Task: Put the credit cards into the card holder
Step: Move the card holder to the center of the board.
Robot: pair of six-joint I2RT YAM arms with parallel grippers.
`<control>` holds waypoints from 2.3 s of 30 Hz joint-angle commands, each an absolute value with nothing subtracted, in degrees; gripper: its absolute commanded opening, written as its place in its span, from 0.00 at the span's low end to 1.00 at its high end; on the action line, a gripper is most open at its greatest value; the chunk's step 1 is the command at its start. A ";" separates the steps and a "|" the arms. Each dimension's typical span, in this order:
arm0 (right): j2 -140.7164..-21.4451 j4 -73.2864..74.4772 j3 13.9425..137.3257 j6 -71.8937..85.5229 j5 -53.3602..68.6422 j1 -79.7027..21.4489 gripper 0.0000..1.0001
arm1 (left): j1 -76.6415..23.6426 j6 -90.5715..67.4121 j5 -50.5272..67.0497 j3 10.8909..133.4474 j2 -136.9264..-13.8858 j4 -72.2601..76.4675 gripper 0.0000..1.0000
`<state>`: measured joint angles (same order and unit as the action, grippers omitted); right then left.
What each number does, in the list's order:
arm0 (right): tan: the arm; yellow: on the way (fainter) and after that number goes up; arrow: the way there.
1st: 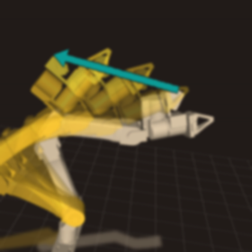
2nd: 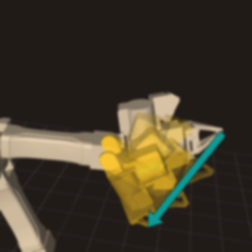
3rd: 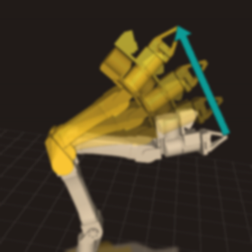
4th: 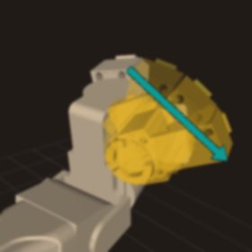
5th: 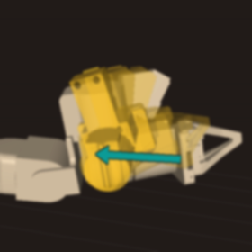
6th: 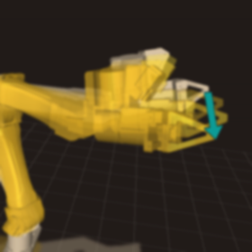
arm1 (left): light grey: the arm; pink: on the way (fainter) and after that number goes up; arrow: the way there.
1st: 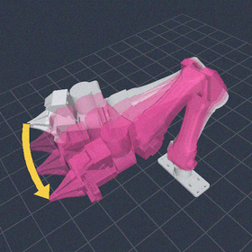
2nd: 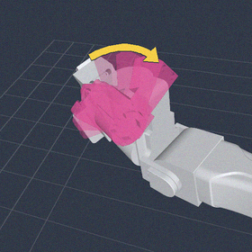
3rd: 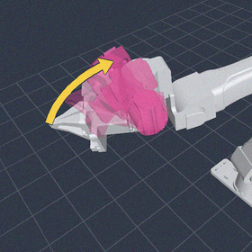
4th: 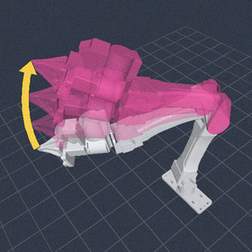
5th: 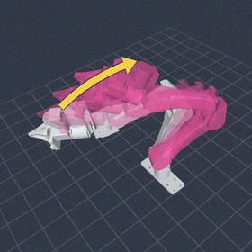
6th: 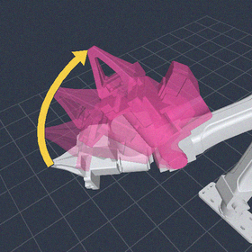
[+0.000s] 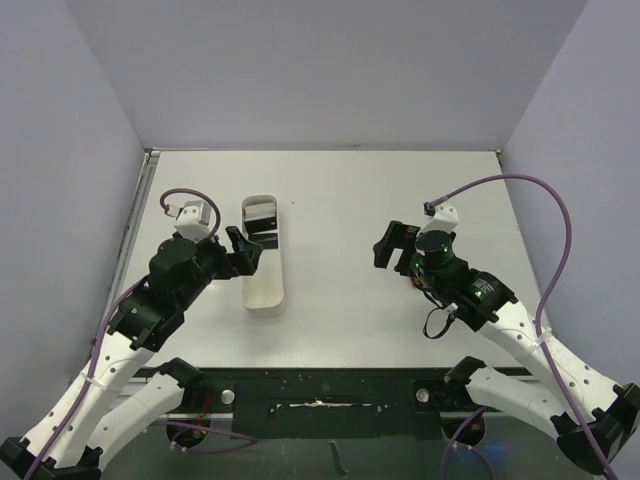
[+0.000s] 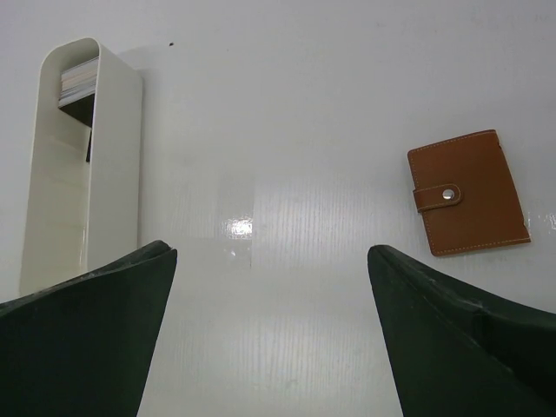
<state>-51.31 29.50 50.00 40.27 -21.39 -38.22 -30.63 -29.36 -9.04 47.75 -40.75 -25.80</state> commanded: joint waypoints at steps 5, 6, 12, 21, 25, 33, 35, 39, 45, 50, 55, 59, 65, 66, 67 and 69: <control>-52.06 26.00 48.35 36.08 -28.18 -37.67 0.98 | -30.23 -27.75 -9.64 47.40 -41.28 -21.37 0.97; -53.19 25.82 48.26 35.62 -28.82 -37.33 0.98 | -30.23 -27.57 -9.20 47.33 -41.81 -21.37 0.97; -64.20 24.26 50.09 32.71 -22.37 -27.18 0.99 | -30.23 -24.75 -5.70 46.21 -44.33 -21.39 0.97; -78.65 15.48 51.33 27.37 -5.91 -8.22 0.70 | -30.19 -23.23 -4.87 44.95 -45.08 -23.14 0.97; -85.12 15.78 53.32 26.37 -2.08 -3.90 0.70 | -30.15 -22.73 -5.69 44.54 -43.68 -22.72 0.97; -91.26 17.72 55.39 22.94 1.77 -2.46 0.65 | -30.15 -22.74 -4.75 44.06 -43.63 -22.16 0.97; -91.84 18.09 55.06 22.85 3.65 -2.74 0.63 | -30.06 -22.69 -4.75 44.18 -43.97 -22.16 0.97; -90.85 18.18 52.79 23.49 4.86 -4.52 0.56 | -29.58 -22.24 -4.82 44.57 -44.44 -22.60 0.96; -86.09 16.58 48.46 26.71 9.43 -9.44 0.45 | -28.99 -21.91 -2.85 44.20 -42.63 -21.91 0.93; -81.89 14.04 43.60 30.50 13.71 -13.18 0.42 | -29.05 -22.67 0.12 43.62 -41.66 -21.15 0.89; -77.87 17.55 42.15 28.46 8.72 -13.58 0.46 | -29.18 -24.19 4.77 43.92 -42.86 -21.52 0.82; -77.95 20.73 43.07 25.35 3.26 -13.15 0.50 | -29.31 -25.05 7.94 44.21 -44.59 -21.80 0.79; -82.14 18.62 42.42 22.45 6.43 -9.74 0.59 | -29.81 -27.91 12.23 44.92 -47.54 -20.20 0.74; -82.09 17.54 41.66 22.09 8.86 -9.00 0.59 | -30.04 -28.36 12.43 45.24 -48.32 -20.17 0.72; -81.73 16.51 40.67 21.84 10.48 -8.25 0.59 | -30.32 -28.74 12.47 45.38 -48.64 -20.25 0.72; -80.87 14.39 38.45 22.18 15.00 -6.88 0.59 | -31.00 -29.51 12.50 45.48 -49.57 -20.18 0.71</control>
